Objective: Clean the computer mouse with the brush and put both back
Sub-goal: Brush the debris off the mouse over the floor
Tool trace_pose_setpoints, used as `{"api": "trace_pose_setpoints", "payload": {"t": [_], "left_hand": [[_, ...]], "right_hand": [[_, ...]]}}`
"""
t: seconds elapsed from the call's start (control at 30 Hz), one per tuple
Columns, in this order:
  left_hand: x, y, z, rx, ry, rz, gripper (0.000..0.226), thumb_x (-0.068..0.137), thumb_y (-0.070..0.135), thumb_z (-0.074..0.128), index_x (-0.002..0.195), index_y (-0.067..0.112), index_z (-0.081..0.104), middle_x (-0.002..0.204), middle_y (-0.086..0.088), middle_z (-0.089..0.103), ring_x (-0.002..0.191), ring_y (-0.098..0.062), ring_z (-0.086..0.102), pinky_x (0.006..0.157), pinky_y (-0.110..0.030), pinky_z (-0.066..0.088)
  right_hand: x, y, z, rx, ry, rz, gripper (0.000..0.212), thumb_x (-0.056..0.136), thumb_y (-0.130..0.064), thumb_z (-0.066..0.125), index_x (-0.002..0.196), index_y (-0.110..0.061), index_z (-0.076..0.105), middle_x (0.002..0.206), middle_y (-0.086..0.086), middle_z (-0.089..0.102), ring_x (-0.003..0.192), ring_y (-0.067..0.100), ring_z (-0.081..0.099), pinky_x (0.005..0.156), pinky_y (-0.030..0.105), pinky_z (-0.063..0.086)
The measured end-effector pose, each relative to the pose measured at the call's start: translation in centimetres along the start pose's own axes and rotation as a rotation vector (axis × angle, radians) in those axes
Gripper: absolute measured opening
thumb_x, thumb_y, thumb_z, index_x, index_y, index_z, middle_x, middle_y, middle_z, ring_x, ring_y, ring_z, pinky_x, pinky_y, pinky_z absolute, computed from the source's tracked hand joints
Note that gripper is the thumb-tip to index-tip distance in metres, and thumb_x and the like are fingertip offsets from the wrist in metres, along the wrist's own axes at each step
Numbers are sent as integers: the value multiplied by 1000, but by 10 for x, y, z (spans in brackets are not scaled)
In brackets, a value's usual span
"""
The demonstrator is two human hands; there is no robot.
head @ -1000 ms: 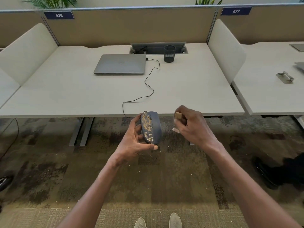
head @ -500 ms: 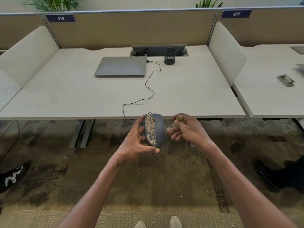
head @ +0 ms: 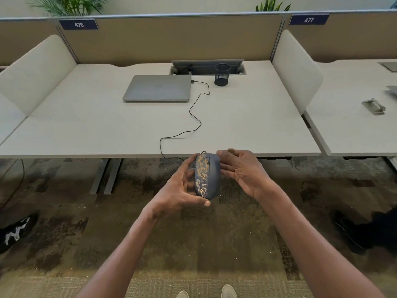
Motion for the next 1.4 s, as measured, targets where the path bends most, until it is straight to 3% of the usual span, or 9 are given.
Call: {"api": "trace_pose_setpoints", "payload": {"t": [0.2,0.4,0.5,0.6,0.77,0.87,1.03,1.17,1.4], "left_hand": [[0,3,2,-19,-42,-31,127,60,1,93,156,44,20,142,-4,60,121,-34,67,92,-49,59],[0,4,4,-25,-69,-51,129,61,0,92,158,42,18,145,-8,58,123,-33,65,96,-50,58],[1,5,2,-45,-59,-39,118,63,-3,90,155,40,29,141,-10,60,122,-32,66,93,-44,60],[2,6,-5,-54,5,-4,101,66,-6,88,147,34,44,135,-14,61,120,-30,68,91,-36,60],[-3,6,-13,-90,199,58,95,62,-1,92,145,17,48,140,-13,59,122,-27,66,98,-39,57],[-9,9,-14,-81,371,122,99,60,6,97,144,13,47,140,-6,58,121,-17,67,95,-30,57],[-19,14,-10,-184,619,233,79,63,2,89,132,13,52,133,-8,62,114,-10,70,89,-20,57],[-20,14,-7,-248,672,284,74,61,3,88,126,16,56,124,-7,69,112,-11,72,89,-21,57],[-24,1,-8,-273,684,286,77,60,8,92,131,11,60,118,-3,76,113,-18,72,91,-27,59]], "right_hand": [[5,14,-5,66,16,84,4,94,-9,71,92,-6,71,101,12,77,92,21,76,76,30,64],[7,17,-9,108,30,114,5,92,-3,70,88,-4,71,98,13,78,88,22,77,77,32,66],[7,17,-11,146,40,119,7,92,-3,70,97,2,69,102,15,76,89,23,77,74,31,66],[6,16,-16,216,88,127,26,92,-2,69,116,9,65,107,18,74,90,23,76,69,27,64],[6,16,-22,289,180,111,8,96,0,64,103,2,67,102,16,74,84,21,75,69,28,65],[6,16,-25,350,234,82,3,96,1,64,96,0,67,96,14,75,81,20,77,72,30,66],[0,18,-21,441,312,32,4,96,1,64,93,-1,66,88,11,75,79,20,77,75,31,66],[-8,22,-17,530,371,8,11,96,3,63,87,-2,65,75,7,76,71,17,77,65,28,65],[-24,31,-13,569,421,9,7,96,3,63,90,-1,64,86,12,71,83,21,72,69,28,66]]}}
Point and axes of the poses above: each hand's wrist, its own x-axis towards the middle knuckle, its own z-axis out of the palm, y = z × x, the point moved 10 cm from there along x, towards the middle knuckle
